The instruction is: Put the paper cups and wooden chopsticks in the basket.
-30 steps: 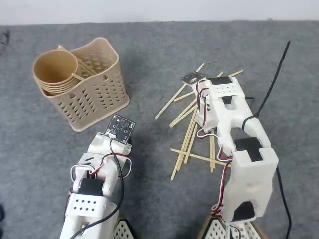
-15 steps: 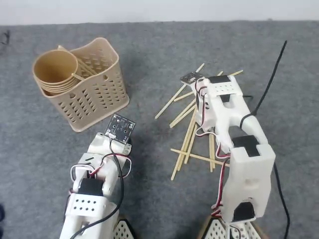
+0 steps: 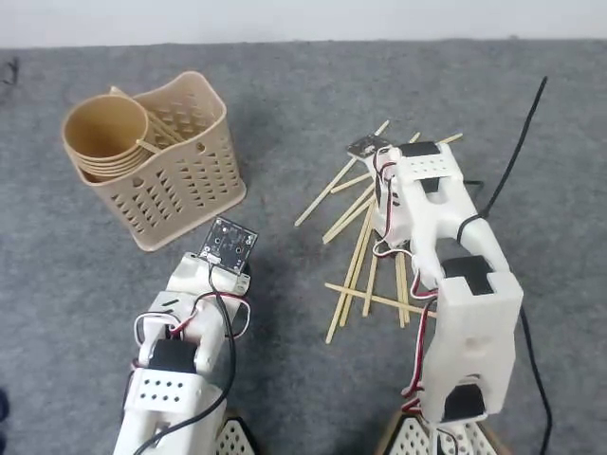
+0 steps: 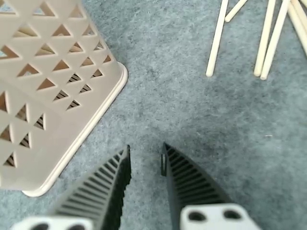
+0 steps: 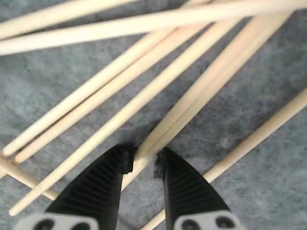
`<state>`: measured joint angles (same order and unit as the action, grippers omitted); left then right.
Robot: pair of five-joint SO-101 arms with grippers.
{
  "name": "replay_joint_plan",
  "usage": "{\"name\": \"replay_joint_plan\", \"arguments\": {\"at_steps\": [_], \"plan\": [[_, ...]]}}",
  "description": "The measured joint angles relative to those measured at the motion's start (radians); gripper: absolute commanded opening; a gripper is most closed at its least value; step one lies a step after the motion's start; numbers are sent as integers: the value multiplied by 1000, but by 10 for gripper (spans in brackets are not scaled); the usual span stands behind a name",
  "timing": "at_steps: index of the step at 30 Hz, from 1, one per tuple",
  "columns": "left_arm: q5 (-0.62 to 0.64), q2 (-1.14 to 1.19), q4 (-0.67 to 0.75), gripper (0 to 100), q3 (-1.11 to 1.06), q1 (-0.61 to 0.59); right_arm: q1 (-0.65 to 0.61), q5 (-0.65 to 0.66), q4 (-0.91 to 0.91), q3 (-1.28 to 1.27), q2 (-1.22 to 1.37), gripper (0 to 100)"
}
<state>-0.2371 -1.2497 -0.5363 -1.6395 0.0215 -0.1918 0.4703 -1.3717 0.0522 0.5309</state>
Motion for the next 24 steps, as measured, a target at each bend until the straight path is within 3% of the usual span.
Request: {"name": "replay_joint_plan", "arguments": {"at_steps": [8, 19, 24], "plan": [[0, 0, 0, 94, 0, 0, -5, 2, -160, 60, -184, 6], [0, 0, 0, 94, 0, 0, -9, 3, -213, 51, -318, 7], [0, 0, 0, 94, 0, 0, -14, 3, -103, -61, -265, 149]]}}
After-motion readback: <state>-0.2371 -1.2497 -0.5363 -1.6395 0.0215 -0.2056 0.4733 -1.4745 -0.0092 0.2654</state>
